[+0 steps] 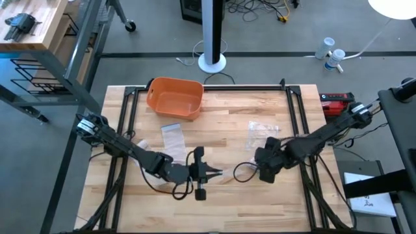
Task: Roll bandage
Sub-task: Put the white rolled bandage into the zip bag
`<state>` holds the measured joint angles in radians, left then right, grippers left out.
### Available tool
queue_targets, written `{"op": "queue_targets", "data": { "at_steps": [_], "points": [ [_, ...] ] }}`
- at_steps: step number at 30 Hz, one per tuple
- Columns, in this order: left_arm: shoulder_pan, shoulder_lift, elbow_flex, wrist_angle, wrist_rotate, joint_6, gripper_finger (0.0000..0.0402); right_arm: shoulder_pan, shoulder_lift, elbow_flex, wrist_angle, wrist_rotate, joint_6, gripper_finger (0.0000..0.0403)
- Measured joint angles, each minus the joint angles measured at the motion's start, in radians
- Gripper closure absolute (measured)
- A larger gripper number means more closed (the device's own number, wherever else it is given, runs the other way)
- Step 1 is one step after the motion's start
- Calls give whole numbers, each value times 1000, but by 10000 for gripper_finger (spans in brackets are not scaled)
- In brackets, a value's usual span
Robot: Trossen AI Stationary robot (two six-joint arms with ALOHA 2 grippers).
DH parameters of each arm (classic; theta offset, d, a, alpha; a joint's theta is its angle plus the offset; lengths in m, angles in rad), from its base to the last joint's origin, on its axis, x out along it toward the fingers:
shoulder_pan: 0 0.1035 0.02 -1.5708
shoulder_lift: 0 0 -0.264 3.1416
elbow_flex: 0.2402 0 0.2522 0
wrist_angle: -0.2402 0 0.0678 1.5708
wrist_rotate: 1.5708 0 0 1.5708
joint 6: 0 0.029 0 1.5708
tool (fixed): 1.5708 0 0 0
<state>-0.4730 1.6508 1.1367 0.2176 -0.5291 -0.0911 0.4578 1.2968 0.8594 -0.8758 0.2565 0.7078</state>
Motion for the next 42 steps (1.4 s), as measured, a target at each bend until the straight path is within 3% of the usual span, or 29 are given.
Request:
{"op": "queue_targets", "data": {
  "at_steps": [7,12,20,28,31,35,42],
  "points": [
    [-70,18,-3,-6,-7,-42,395,-95,132,-38,92,-68,-18,71],
    [-126,30,-3,-10,-86,-49,395,-112,159,-38,161,-200,-42,69],
    [-149,33,-5,-9,-117,-53,395,-110,134,-33,178,-191,-37,59],
    [-185,33,-16,36,-124,-61,396,-96,145,-131,346,-156,-21,59],
    [-210,33,-24,50,-172,-67,396,-96,145,-158,357,-152,-15,61],
    [-222,33,-32,55,-242,-68,396,-96,169,-177,362,-116,-26,78],
    [-222,33,-77,152,-213,-76,396,-96,186,-160,338,-97,-61,153]
  ]
}}
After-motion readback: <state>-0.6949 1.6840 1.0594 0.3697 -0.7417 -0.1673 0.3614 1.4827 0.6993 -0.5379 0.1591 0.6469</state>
